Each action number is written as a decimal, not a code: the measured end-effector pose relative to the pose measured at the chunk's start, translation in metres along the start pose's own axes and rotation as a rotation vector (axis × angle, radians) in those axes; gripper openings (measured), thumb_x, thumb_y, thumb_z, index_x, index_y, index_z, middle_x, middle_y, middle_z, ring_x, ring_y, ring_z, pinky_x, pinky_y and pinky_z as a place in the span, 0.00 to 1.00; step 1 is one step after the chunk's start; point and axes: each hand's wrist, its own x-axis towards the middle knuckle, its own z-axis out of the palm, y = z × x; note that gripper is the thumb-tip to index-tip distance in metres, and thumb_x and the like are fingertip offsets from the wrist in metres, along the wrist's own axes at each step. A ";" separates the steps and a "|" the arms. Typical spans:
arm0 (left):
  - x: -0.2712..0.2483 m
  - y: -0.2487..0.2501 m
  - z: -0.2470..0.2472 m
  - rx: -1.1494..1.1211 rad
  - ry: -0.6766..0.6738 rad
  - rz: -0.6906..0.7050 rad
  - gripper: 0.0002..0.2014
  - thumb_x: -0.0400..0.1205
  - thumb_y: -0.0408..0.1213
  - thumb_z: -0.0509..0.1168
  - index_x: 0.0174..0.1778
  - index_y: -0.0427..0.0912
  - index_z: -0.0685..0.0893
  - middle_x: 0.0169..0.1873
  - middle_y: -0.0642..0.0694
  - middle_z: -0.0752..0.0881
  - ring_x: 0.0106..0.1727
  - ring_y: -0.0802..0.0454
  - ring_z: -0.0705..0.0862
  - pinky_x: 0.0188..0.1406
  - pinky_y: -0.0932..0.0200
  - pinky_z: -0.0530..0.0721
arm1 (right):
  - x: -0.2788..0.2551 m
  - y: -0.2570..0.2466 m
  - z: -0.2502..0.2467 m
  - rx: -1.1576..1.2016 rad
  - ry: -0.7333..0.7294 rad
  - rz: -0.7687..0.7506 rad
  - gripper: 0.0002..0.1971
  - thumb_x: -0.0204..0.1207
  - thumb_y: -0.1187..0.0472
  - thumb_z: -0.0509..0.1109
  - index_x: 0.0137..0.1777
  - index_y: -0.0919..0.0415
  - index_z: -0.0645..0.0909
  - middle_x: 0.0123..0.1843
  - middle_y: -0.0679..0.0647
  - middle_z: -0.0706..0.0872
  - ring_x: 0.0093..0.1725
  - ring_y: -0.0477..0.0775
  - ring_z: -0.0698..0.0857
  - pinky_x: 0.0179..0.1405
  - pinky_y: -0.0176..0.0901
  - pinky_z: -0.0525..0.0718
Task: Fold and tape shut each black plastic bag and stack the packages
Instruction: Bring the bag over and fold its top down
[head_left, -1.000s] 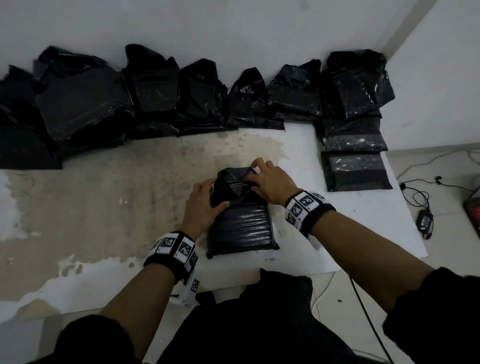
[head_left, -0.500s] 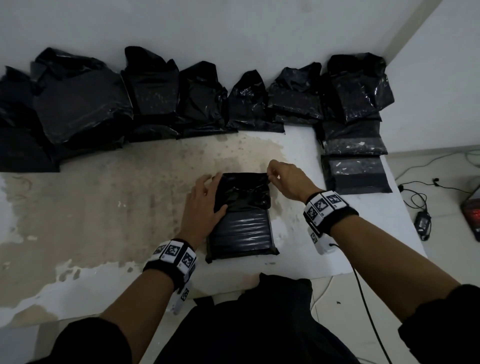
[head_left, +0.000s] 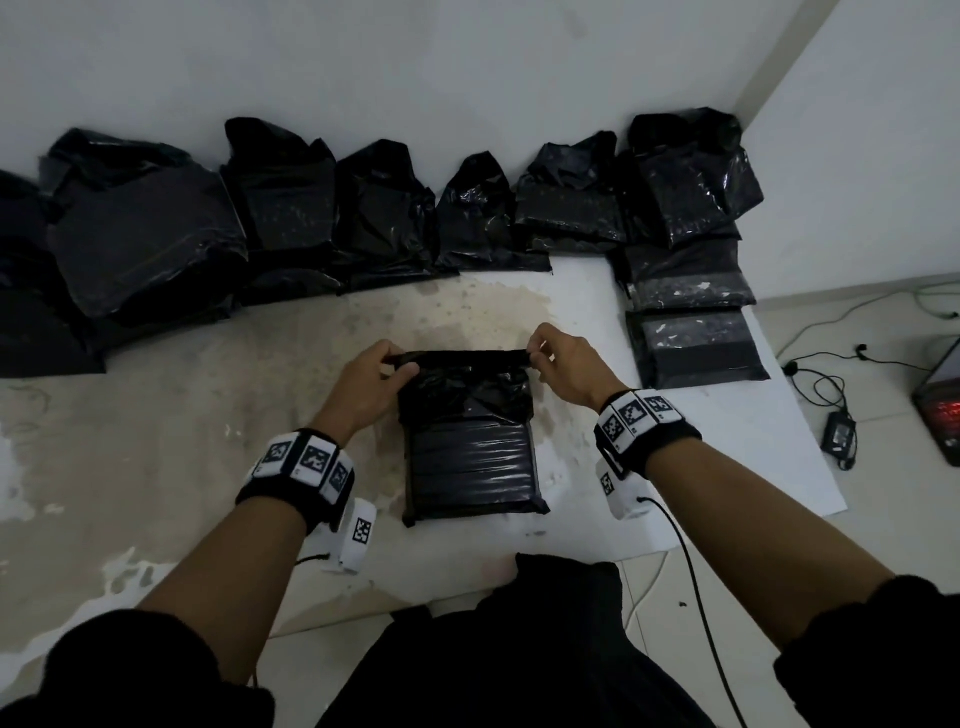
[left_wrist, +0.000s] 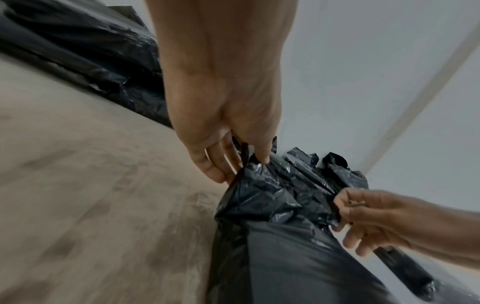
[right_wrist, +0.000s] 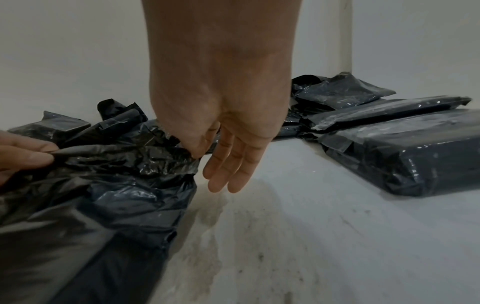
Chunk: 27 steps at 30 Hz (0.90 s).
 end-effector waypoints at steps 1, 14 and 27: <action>-0.003 -0.001 0.002 -0.052 0.002 -0.018 0.06 0.86 0.40 0.68 0.52 0.43 0.78 0.53 0.44 0.85 0.51 0.48 0.85 0.47 0.57 0.82 | 0.001 -0.003 0.002 0.028 0.003 0.006 0.03 0.87 0.62 0.62 0.57 0.60 0.76 0.44 0.59 0.90 0.41 0.63 0.88 0.47 0.60 0.87; -0.028 -0.034 0.032 -0.203 -0.116 -0.256 0.22 0.80 0.39 0.76 0.69 0.37 0.85 0.61 0.41 0.89 0.62 0.44 0.86 0.64 0.51 0.84 | -0.030 -0.006 0.052 0.096 -0.118 0.360 0.26 0.76 0.41 0.77 0.63 0.60 0.78 0.54 0.54 0.85 0.57 0.59 0.85 0.50 0.46 0.81; -0.045 -0.033 0.017 -0.267 -0.020 -0.180 0.11 0.85 0.44 0.69 0.53 0.40 0.89 0.46 0.51 0.89 0.47 0.57 0.86 0.43 0.69 0.79 | -0.036 0.002 0.055 0.393 -0.079 0.310 0.20 0.81 0.56 0.75 0.32 0.65 0.73 0.31 0.55 0.71 0.34 0.52 0.71 0.38 0.45 0.68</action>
